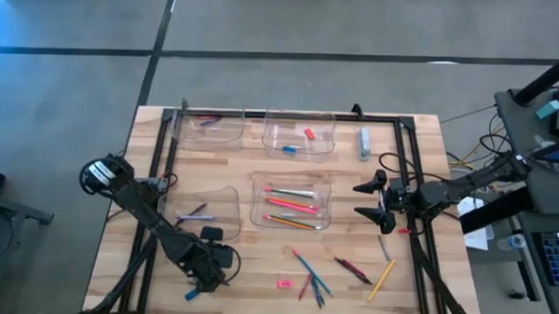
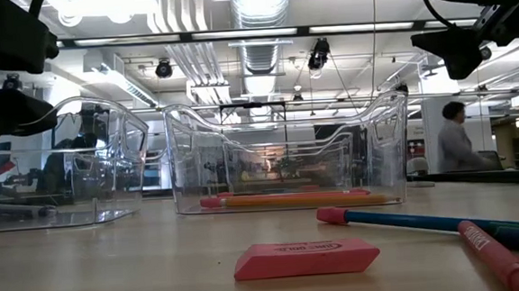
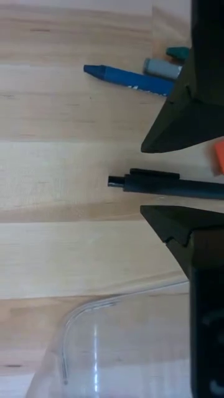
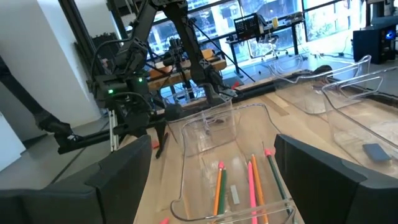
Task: Sort crayons/erasers/pens/pencils in bins
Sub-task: Put the left black pen into the bottom left transparent bin
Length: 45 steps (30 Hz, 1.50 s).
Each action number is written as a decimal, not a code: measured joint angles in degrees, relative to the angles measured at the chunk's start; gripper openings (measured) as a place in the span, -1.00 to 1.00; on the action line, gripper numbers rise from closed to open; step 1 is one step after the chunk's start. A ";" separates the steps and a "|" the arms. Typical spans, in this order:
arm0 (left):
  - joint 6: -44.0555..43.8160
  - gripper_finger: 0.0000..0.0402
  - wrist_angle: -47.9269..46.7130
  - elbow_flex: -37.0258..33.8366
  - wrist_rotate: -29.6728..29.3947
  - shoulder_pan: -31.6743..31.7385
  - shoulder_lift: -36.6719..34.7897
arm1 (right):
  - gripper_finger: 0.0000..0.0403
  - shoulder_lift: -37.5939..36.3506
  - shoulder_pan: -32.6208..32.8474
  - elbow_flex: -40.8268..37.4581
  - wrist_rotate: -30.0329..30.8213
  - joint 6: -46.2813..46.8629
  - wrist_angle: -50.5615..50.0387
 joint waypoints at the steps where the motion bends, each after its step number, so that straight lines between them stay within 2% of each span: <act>1: -0.03 -0.35 -0.04 0.01 0.05 0.01 0.03 | 0.62 0.00 0.00 0.00 0.00 0.00 0.00; 8: 0.63 -0.35 -1.20 1.13 0.88 0.02 0.05 | 0.62 0.00 0.00 0.00 0.00 -0.07 0.00; 18: 1.24 -0.35 -11.92 2.89 2.06 0.03 -1.00 | 0.62 0.00 0.00 0.00 0.00 -0.04 -0.04; 26: 1.65 -0.35 -12.96 5.56 1.60 0.02 -2.85 | 0.62 0.00 0.00 0.00 0.02 -0.01 -0.11; 33: 8.42 -0.35 -15.41 11.13 1.39 -1.49 -2.05 | 0.62 0.00 0.00 0.00 0.02 0.07 -0.28; 45: 19.61 -0.35 -15.59 12.20 0.96 -0.81 5.32 | 0.62 0.00 0.00 -0.06 0.02 0.07 -0.45</act>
